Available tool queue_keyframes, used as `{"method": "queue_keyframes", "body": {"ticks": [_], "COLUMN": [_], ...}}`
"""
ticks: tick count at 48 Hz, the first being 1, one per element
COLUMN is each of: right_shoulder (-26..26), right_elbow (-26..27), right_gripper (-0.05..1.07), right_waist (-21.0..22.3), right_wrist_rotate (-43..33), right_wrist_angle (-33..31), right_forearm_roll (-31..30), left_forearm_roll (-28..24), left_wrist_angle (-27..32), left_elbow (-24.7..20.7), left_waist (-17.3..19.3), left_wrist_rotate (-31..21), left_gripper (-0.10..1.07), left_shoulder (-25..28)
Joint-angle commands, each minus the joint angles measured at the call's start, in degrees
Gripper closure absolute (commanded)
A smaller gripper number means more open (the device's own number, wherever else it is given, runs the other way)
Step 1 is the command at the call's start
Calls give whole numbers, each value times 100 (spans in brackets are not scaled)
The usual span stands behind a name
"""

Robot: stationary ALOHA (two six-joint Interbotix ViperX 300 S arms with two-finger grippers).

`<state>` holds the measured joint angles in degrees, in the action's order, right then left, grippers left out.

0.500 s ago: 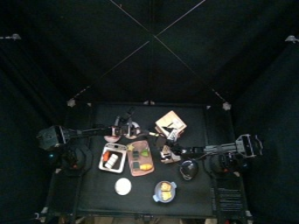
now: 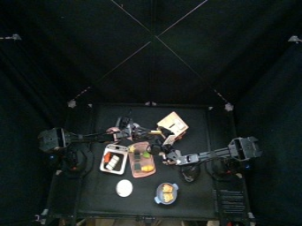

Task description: Regrasp egg block

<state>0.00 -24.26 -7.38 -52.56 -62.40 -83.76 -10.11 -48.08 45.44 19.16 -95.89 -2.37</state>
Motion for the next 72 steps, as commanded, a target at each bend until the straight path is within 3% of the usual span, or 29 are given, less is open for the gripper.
{"method": "queue_keyframes", "body": {"ticks": [1, 22, 38, 47, 64, 72], "right_shoulder": [-62, -53, -53, -44, -44, -9], "right_elbow": [132, 35, -35, -44, -9, 88], "right_gripper": [0, 2, 35, 46, 44, 35], "right_waist": [18, 35, 35, 35, 35, 0], "right_wrist_rotate": [44, 97, 97, 97, 88, 97], "right_wrist_angle": [-70, -211, -211, -264, -369, -668], "right_forearm_roll": [-53, 18, 70, 70, 79, 70], "left_forearm_roll": [26, 70, 70, 62, 141, 264], "left_wrist_angle": [-62, -62, -62, -105, -211, -202], "left_elbow": [-105, -97, -88, -70, -26, 0], "left_waist": [9, 9, 35, 44, 44, 44], "left_wrist_rotate": [-9, -9, -9, -9, -18, -176], "left_gripper": [50, 50, 50, 50, 52, 52], "left_shoulder": [-35, -35, -44, -44, -26, 35]}}
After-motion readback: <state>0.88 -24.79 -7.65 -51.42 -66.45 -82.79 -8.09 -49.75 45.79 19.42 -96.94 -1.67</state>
